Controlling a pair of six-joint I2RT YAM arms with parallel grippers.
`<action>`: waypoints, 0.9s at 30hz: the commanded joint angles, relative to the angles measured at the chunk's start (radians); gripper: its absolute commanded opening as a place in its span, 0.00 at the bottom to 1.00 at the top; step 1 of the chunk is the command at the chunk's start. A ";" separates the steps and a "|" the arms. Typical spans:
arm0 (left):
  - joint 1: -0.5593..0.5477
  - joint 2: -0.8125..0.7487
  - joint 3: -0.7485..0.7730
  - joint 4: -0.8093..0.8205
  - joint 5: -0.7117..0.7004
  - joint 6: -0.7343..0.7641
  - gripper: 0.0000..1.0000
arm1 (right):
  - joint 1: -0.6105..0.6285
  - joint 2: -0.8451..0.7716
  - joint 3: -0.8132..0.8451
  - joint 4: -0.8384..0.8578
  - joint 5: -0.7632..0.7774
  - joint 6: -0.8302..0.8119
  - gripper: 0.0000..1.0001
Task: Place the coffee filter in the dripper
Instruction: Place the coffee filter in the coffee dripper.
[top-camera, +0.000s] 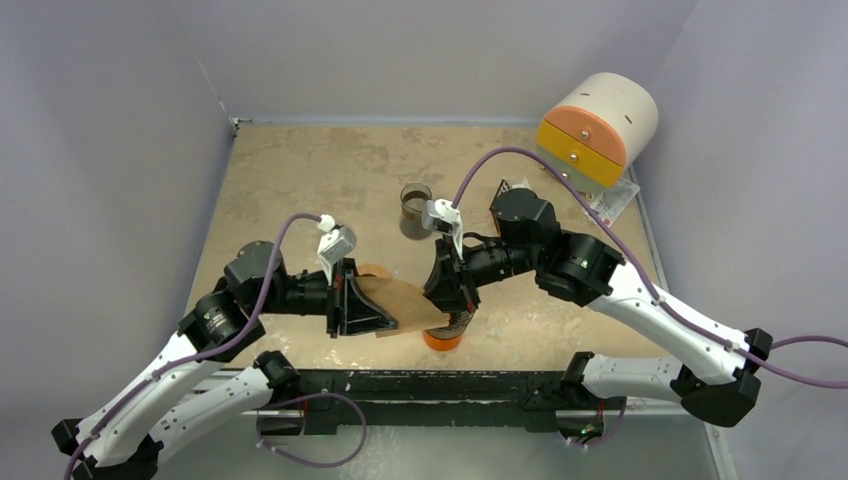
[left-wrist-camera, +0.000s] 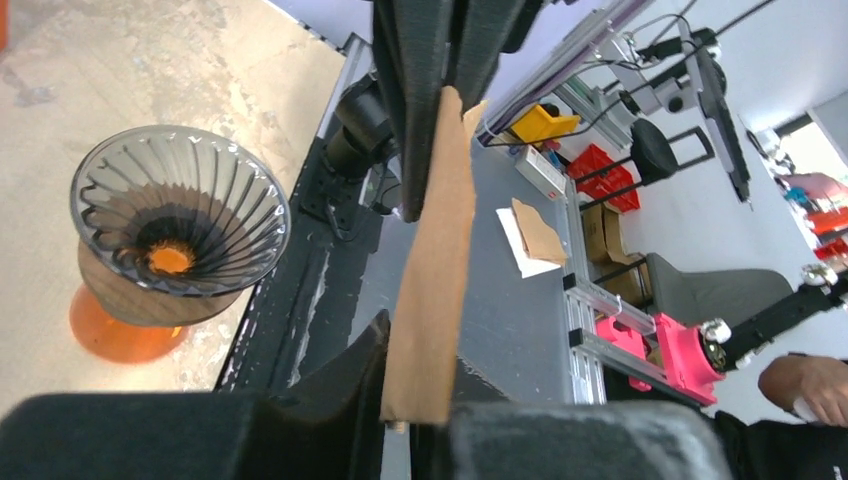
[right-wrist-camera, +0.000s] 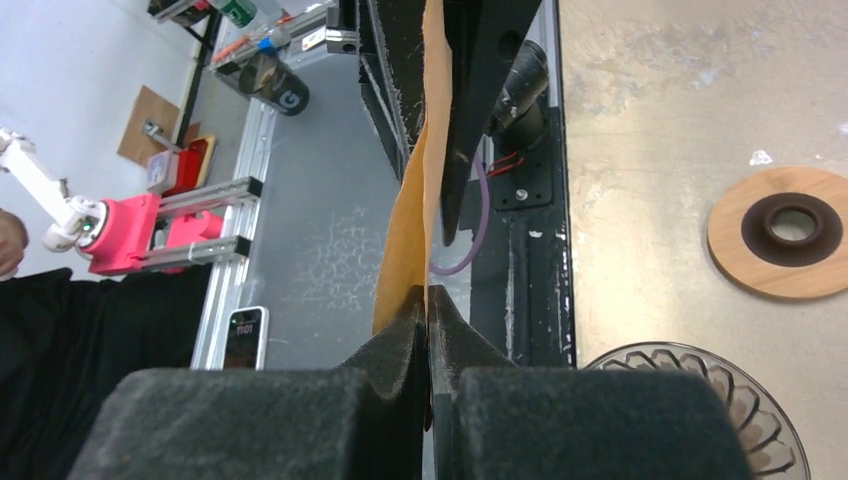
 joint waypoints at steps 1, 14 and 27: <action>0.005 -0.013 0.023 -0.070 -0.092 0.041 0.21 | 0.010 -0.012 0.061 -0.056 0.077 -0.048 0.00; 0.005 -0.008 0.165 -0.331 -0.400 0.102 0.57 | 0.064 0.062 0.231 -0.397 0.790 -0.155 0.00; 0.006 0.051 0.156 -0.197 -0.522 -0.082 0.57 | 0.261 0.169 0.247 -0.210 1.339 -0.160 0.00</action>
